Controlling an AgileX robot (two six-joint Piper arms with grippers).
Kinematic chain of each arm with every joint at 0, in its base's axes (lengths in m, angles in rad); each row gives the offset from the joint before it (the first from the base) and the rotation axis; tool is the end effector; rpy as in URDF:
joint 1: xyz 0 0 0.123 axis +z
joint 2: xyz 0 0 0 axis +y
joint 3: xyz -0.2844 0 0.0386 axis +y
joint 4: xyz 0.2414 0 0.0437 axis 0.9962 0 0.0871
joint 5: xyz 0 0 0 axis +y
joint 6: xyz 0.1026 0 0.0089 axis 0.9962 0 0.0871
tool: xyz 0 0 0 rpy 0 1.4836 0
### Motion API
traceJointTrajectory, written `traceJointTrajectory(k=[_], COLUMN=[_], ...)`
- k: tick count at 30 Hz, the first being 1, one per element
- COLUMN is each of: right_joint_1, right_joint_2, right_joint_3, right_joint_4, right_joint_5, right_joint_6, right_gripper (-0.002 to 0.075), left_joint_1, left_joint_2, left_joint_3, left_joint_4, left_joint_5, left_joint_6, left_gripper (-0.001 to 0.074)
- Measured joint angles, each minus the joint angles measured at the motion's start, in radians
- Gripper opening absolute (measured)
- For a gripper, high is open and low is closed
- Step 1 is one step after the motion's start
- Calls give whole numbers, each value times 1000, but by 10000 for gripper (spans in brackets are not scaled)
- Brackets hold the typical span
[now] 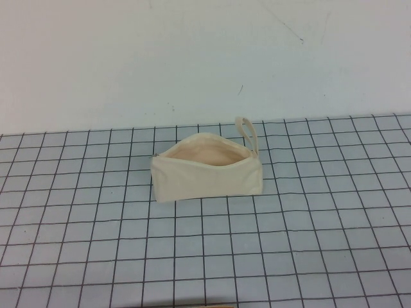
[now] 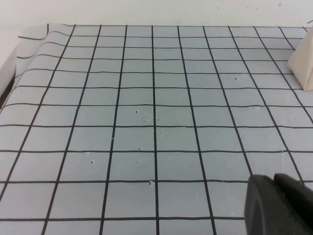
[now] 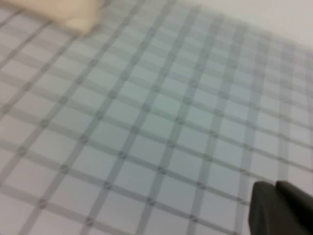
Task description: Put eraser into pencil case
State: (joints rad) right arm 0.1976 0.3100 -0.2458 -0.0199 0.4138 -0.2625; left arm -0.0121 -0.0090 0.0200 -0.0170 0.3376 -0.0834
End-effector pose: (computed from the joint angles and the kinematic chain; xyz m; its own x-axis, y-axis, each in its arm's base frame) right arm 0.0784 0.0149 0.2354 -0.3065 -0.3439 -0.8876 -0.2851 0.9228 -0.2591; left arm 0.0566 -0.0013 0.1734 -0.2588 -0.0962 -0.9611 -0.0082 0.9952 -0.0974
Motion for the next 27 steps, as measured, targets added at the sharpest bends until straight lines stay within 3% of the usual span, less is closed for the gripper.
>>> traceJointTrajectory(k=[6,11,27], right_joint_1=[-159,-221,-230], right_joint_2=[-223,-317,-318], right_joint_3=[220,271,273], right_joint_4=[-32,-36,-38], right_joint_5=[-174,-97,-69], right_joint_6=[0,0,35], right_gripper=[1,1,1], left_joint_1=[0,0,0], left_joint_2=[0,0,0], left_joint_3=[0,0,0], left_joint_4=[0,0,0], left_joint_5=[0,0,0], left_joint_6=[0,0,0], left_gripper=[-1,-1,-1])
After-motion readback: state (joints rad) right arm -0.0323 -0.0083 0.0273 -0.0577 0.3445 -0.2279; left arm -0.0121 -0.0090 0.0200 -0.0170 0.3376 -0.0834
